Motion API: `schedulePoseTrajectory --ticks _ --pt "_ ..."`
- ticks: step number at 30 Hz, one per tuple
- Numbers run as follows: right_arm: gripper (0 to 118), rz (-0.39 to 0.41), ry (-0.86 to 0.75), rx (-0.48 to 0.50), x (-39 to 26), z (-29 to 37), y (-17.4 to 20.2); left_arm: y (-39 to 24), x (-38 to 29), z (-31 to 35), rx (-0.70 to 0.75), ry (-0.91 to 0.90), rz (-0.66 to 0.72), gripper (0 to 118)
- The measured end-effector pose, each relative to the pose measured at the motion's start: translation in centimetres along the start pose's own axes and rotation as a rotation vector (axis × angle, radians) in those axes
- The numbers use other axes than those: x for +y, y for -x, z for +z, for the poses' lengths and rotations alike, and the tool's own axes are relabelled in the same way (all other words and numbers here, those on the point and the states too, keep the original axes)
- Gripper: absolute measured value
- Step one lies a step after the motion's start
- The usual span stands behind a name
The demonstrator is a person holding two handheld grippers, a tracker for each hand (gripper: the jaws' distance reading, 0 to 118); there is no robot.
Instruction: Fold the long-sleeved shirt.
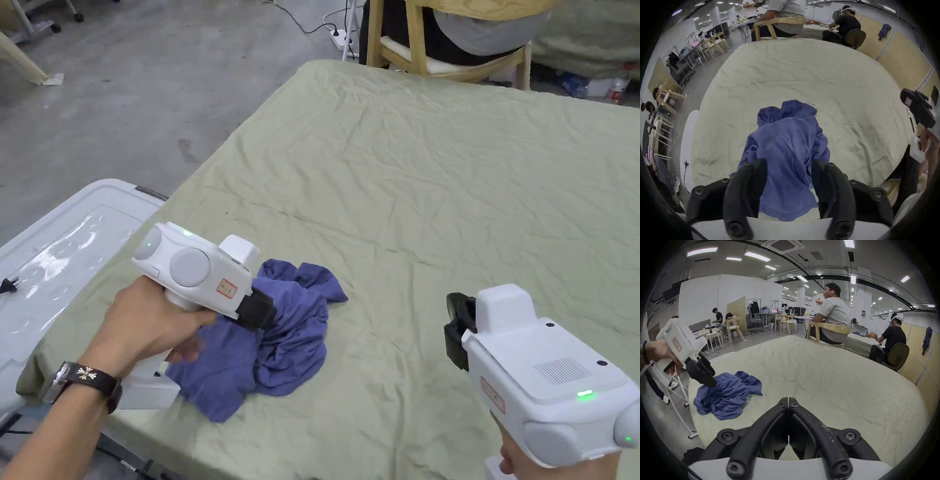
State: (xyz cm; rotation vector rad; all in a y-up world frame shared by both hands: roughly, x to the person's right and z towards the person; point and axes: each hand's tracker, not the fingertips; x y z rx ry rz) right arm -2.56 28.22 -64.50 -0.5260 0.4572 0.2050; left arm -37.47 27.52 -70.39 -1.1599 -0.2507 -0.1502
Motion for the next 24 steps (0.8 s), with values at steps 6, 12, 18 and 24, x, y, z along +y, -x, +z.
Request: schedulePoseTrajectory --ticks 6,12,18,24 --pt "2 0.003 0.027 0.0 -0.6 -0.8 -0.1 0.8 -0.5 -5.1 0.006 0.075 0.019 70" --pt "2 0.009 0.032 -0.002 -0.5 -0.9 -0.3 0.0 -1.9 -7.3 0.049 0.086 -0.031 62" --pt "2 0.004 0.026 -0.01 -0.4 -0.4 -0.7 -0.1 -2.5 -6.5 0.067 0.026 0.049 25" --pt "2 -0.001 0.005 -0.012 0.2 1.1 -0.9 -0.9 -4.8 -5.6 0.13 -0.08 0.102 23"
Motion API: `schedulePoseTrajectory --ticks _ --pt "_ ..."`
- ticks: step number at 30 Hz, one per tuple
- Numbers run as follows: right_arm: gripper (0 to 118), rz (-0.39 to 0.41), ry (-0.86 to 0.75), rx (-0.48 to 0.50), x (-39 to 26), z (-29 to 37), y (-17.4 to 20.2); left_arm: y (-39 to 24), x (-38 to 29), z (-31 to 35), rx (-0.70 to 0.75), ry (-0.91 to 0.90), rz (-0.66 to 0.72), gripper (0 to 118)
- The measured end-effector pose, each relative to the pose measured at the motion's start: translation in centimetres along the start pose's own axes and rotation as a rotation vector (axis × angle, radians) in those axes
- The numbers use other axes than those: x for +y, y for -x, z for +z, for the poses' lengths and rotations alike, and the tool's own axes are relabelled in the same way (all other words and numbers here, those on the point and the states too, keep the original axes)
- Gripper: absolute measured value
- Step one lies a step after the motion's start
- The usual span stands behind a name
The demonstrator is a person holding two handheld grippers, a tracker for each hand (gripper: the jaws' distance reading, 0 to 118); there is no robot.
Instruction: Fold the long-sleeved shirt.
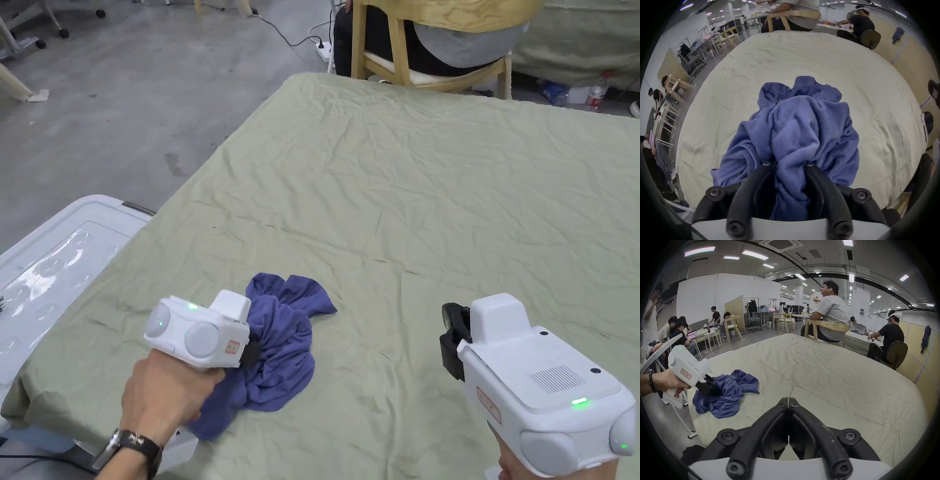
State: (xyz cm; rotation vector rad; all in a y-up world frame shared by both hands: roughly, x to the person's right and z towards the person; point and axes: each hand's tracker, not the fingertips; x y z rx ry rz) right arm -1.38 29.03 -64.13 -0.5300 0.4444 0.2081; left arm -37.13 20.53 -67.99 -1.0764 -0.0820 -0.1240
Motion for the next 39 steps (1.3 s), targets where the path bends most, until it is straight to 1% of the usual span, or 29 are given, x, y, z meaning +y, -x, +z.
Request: schedulePoseTrajectory --ticks 2,3,7,9,12,14,16,18,23,24,26,29,31,33,35,39 --pt "2 0.006 -0.01 -0.009 0.3 0.9 -0.2 -0.6 -0.8 1.6 0.021 -0.056 0.044 23" --pt "2 0.003 -0.021 -0.012 0.4 1.4 -0.5 -0.8 -1.3 2.4 0.035 -0.098 0.076 23" --pt "2 -0.017 -0.073 -0.038 0.8 4.0 -1.6 -3.0 -2.6 7.9 0.091 -0.273 0.126 23" --pt "2 -0.029 -0.092 -0.052 1.1 5.5 -2.2 -3.7 -2.6 10.1 0.098 -0.321 0.168 23" --pt "2 -0.061 -0.134 -0.077 1.3 8.1 -3.6 -5.8 -2.1 14.7 0.109 -0.438 0.158 22" --pt "2 -0.082 -0.157 -0.101 1.4 9.9 -4.6 -6.7 -1.2 17.5 0.08 -0.498 0.164 22" --pt "2 -0.099 -0.191 -0.127 1.4 12.0 -5.6 -8.0 0.1 20.4 0.107 -0.593 0.132 22" --pt "2 -0.108 -0.211 -0.148 1.4 13.8 -6.5 -8.8 1.6 23.1 0.094 -0.654 0.126 22" --pt "2 -0.124 -0.268 -0.225 1.3 18.4 -8.6 -11.8 6.2 29.3 0.055 -0.789 0.039 22" --pt "2 -0.13 -0.281 -0.241 1.3 19.4 -9.1 -12.4 7.0 30.5 0.041 -0.841 0.024 22" --pt "2 -0.148 -0.3 -0.27 1.3 20.9 -10.0 -13.4 8.7 32.6 -0.003 -0.864 0.008 22" --pt "2 -0.178 -0.33 -0.307 1.2 23.2 -11.4 -16.0 10.5 35.4 0.0 -0.905 -0.036 22" --pt "2 -0.188 -0.345 -0.326 0.9 24.6 -12.2 -17.2 11.8 36.4 -0.022 -0.922 -0.064 22" --pt "2 -0.193 -0.355 -0.36 0.6 25.7 -12.8 -18.5 12.6 36.9 -0.042 -0.931 -0.075 22" --pt "2 -0.201 -0.354 -0.37 0.2 26.4 -13.5 -19.6 13.2 37.0 -0.057 -0.932 -0.09 22" --pt "2 -0.229 -0.359 -0.419 -1.3 27.8 -15.0 -22.8 14.0 35.9 -0.106 -0.916 -0.13 22"
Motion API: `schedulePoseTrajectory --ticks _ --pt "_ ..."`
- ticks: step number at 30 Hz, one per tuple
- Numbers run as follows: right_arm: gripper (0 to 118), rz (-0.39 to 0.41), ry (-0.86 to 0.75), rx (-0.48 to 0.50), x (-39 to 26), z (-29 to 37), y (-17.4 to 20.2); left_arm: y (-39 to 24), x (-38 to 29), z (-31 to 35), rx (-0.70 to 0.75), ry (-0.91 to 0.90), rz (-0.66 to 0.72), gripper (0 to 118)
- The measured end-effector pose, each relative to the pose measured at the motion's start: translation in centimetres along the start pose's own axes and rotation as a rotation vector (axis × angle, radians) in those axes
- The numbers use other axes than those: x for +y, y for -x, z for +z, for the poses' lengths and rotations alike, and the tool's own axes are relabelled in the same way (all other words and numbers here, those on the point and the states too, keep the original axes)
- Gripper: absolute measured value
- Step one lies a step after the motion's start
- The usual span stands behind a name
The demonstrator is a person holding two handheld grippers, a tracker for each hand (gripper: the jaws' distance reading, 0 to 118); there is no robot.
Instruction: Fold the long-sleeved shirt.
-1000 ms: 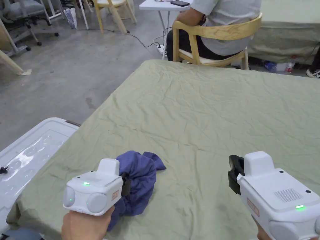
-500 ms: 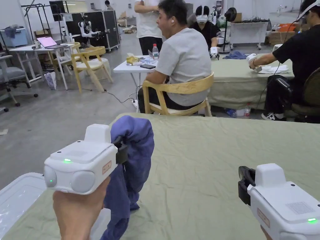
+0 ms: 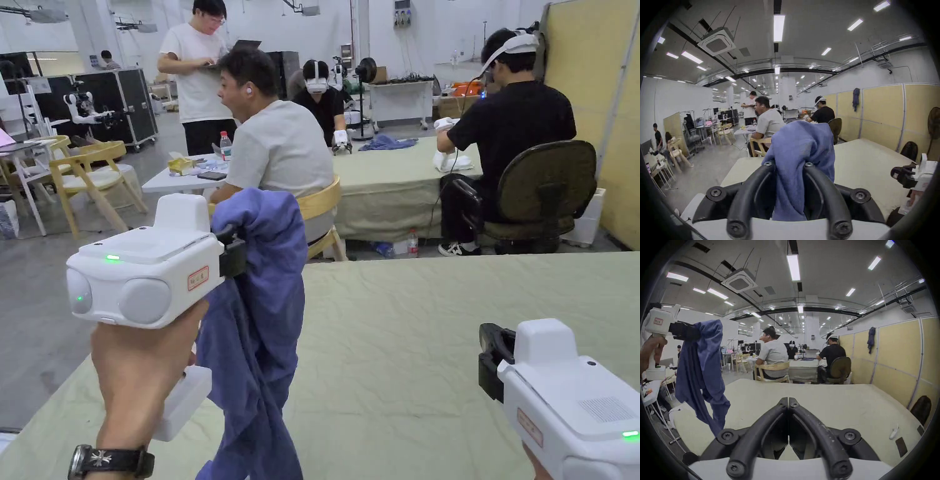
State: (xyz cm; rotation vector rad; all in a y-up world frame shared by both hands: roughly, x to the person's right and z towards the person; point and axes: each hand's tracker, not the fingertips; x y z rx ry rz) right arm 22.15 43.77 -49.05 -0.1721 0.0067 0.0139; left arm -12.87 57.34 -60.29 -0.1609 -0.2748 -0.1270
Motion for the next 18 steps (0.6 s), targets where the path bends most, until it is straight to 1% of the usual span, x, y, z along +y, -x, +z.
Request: schedulePoseTrajectory --ticks 4,7,12,18 --pt "2 -0.018 0.011 -0.039 -1.1 0.6 -2.2 -4.0 -2.2 -2.8 -0.106 0.064 -0.008 22" --pt "2 -0.031 0.029 -0.074 -2.3 0.9 -4.0 -8.1 -4.6 -5.7 -0.172 0.141 -0.039 22" --pt "2 -0.07 0.071 -0.132 -4.9 1.0 -7.6 -15.3 -9.9 -11.1 -0.327 0.272 -0.071 22" --pt "2 -0.082 0.15 -0.208 -8.1 0.9 -11.9 -24.5 -15.9 -17.1 -0.472 0.428 -0.12 22"
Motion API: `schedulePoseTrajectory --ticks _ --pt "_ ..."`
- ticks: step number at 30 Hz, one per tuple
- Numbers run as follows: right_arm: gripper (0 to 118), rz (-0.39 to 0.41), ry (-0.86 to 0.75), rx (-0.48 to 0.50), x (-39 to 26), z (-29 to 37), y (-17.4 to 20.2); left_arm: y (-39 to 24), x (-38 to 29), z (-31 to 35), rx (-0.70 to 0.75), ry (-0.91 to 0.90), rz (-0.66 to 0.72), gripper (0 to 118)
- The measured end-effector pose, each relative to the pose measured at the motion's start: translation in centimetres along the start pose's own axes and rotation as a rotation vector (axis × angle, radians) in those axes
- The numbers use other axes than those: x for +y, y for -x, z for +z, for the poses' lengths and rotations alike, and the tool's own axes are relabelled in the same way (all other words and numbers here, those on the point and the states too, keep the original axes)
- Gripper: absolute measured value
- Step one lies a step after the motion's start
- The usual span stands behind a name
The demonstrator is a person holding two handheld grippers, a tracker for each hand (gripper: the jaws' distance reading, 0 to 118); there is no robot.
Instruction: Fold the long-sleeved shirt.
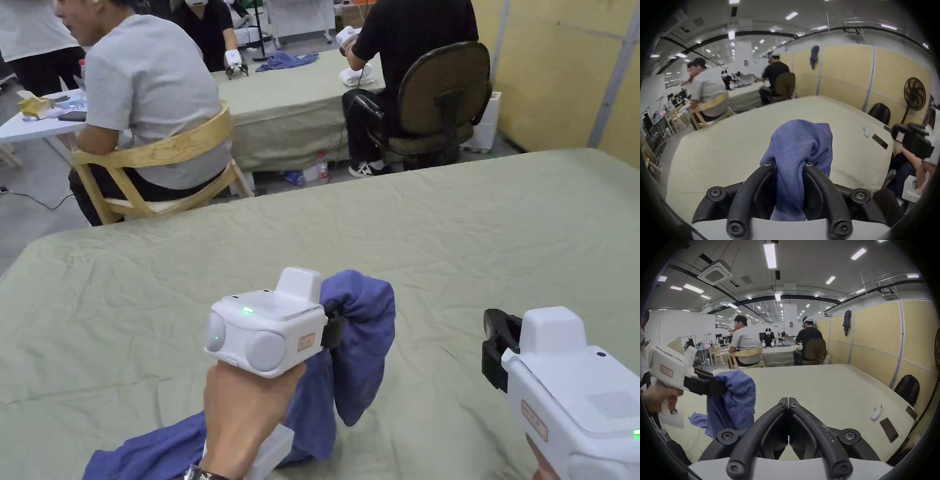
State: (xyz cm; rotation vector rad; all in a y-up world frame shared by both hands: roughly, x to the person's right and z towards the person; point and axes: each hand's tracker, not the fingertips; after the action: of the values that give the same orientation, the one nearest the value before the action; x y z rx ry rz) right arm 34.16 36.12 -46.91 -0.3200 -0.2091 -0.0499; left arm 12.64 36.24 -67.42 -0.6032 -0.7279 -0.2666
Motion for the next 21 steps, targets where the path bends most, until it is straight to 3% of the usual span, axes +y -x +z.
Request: schedulePoseTrajectory --ticks 9,15,17,18,19,20,21 --pt "2 -0.036 0.088 -0.076 -3.4 -1.6 -4.8 -8.9 -2.6 -12.7 -0.153 0.212 -0.109 22" --pt "2 -0.058 0.134 -0.102 -5.0 -2.4 -6.2 -12.6 -4.1 -14.3 -0.187 0.297 -0.156 24" --pt "2 -0.06 0.145 -0.105 -5.4 -2.6 -6.2 -12.9 -4.6 -14.5 -0.194 0.31 -0.173 40" --pt "2 -0.063 0.148 -0.105 -5.5 -2.7 -6.2 -12.2 -4.8 -15.2 -0.193 0.311 -0.183 70" --pt "2 -0.064 0.15 -0.104 -5.5 -2.8 -6.2 -12.1 -5.0 -15.2 -0.188 0.305 -0.187 89" --pt "2 -0.065 0.153 -0.102 -5.5 -2.9 -6.1 -12.0 -5.1 -15.1 -0.175 0.294 -0.181 102" --pt "2 -0.064 0.156 -0.102 -5.5 -3.0 -5.9 -11.9 -5.1 -14.9 -0.173 0.293 -0.16 107"
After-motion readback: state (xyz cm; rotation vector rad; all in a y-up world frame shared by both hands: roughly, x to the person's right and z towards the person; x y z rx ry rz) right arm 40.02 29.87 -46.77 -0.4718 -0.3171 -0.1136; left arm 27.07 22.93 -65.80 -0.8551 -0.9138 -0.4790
